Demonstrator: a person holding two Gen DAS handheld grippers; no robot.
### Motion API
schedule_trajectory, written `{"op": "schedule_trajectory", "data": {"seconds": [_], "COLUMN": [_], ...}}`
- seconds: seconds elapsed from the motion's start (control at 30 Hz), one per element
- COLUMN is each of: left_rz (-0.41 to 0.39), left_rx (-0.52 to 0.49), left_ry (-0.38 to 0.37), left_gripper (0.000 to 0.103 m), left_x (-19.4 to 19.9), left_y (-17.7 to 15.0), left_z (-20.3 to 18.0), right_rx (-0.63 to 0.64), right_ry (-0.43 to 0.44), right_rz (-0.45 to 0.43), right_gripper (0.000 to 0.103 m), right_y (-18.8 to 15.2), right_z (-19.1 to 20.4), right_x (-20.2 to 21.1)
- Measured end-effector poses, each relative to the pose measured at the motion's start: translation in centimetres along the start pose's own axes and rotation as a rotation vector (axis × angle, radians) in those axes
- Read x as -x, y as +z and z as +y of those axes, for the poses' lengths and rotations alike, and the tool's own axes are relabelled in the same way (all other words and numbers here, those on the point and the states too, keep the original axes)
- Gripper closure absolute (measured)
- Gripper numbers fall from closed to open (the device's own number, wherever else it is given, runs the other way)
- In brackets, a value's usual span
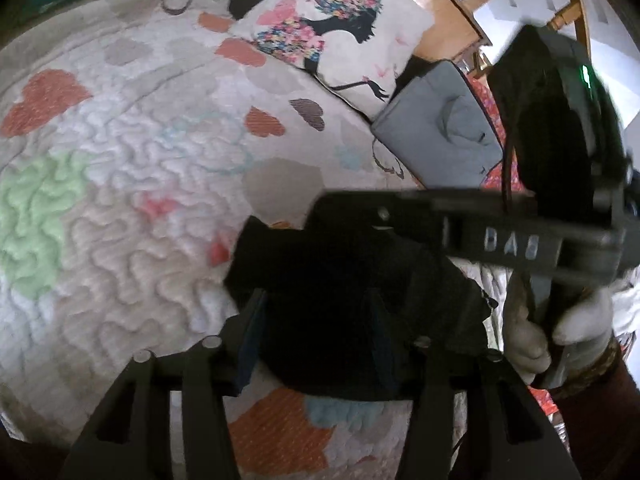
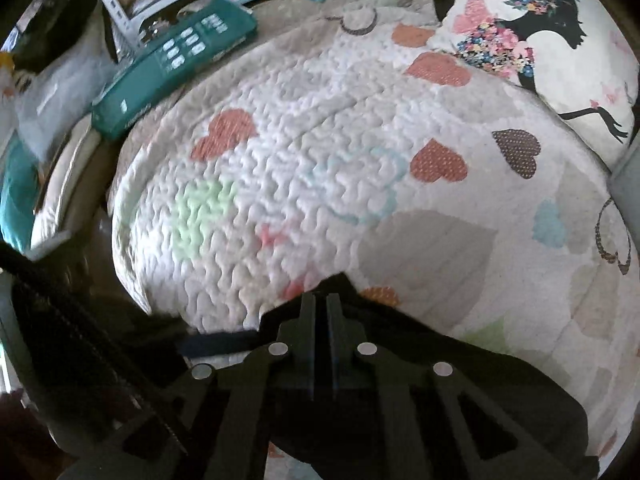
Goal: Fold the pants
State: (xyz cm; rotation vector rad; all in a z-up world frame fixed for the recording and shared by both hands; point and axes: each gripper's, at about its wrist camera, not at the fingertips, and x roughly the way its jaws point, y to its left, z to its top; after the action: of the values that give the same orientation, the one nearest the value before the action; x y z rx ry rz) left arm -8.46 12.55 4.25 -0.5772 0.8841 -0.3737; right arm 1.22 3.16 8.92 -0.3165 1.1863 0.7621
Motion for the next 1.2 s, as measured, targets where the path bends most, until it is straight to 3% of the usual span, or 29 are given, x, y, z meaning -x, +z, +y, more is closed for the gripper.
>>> {"op": "schedule_trajectory", "data": {"seconds": [0.07, 0.1, 0.13, 0.17, 0.2, 0.33, 0.5, 0.57, 0.63, 0.77, 0.87, 0.93, 1.0, 1.03, 1.2], "left_rz": [0.010, 0.022, 0.037, 0.058, 0.073, 0.067, 0.077, 0.077, 0.075, 0.031, -0.033, -0.055, -0.040, -0.018, 0.102], "left_rx": [-0.027, -0.039, -0.049, -0.052, -0.044, -0.003, 0.046, 0.078, 0.119, 0.218, 0.218, 0.166, 0.088, 0.055, -0.226], "left_ry": [0.036, 0.062, 0.088, 0.111, 0.114, 0.112, 0.088, 0.057, 0.023, -0.065, -0.124, -0.124, -0.122, -0.124, -0.071], "left_gripper": [0.052, 0.058, 0.069, 0.091, 0.094, 0.094, 0.094, 0.092, 0.091, 0.090, 0.090, 0.086, 0.072, 0.070, 0.064], "left_x": [-0.8, -1.2, -1.5, -2.0, -2.3, -1.8, -1.4, -1.1, -0.8, 0.7, 2.3, 2.9, 2.5, 2.0, -1.6], "left_y": [0.0, -0.1, -0.1, -0.1, -0.1, 0.0, 0.0, 0.0, 0.0, 0.2, 0.4, 0.3, 0.3, 0.2, -1.2], "left_z": [-0.5, -0.6, -0.7, -0.5, -0.3, 0.9, 2.2, 2.8, 3.5, 5.0, 4.6, 3.3, 1.2, 0.0, -8.0], "right_rx": [-0.023, -0.035, -0.044, -0.052, -0.057, -0.103, -0.171, -0.228, -0.288, -0.398, -0.554, -0.678, -0.799, -0.877, -1.082], "right_ry": [0.026, 0.037, 0.043, 0.047, 0.051, 0.073, 0.037, 0.036, 0.024, -0.023, -0.075, -0.131, -0.161, -0.166, -0.117], "right_rz": [-0.009, -0.011, -0.011, -0.008, -0.006, 0.010, 0.034, -0.011, -0.082, -0.214, -0.308, -0.354, -0.376, -0.398, -0.460], "right_gripper": [0.097, 0.097, 0.097, 0.097, 0.098, 0.098, 0.097, 0.087, 0.069, 0.067, 0.063, 0.061, 0.061, 0.061, 0.052], "right_y": [0.6, 0.8, 1.1, 1.3, 1.5, 1.9, 1.5, 0.9, -0.4, -6.3, -13.8, -19.7, -25.2, -28.7, -37.3], "right_z": [-0.3, -0.4, -0.5, -0.5, -0.5, -0.9, -2.0, -3.4, -5.3, -9.6, -14.0, -16.7, -19.0, -20.1, -22.9], "right_x": [0.0, 0.0, -0.3, -0.8, -1.2, -3.6, -5.5, -4.0, -1.0, 6.8, 12.9, 16.5, 19.0, 20.3, 22.1]}}
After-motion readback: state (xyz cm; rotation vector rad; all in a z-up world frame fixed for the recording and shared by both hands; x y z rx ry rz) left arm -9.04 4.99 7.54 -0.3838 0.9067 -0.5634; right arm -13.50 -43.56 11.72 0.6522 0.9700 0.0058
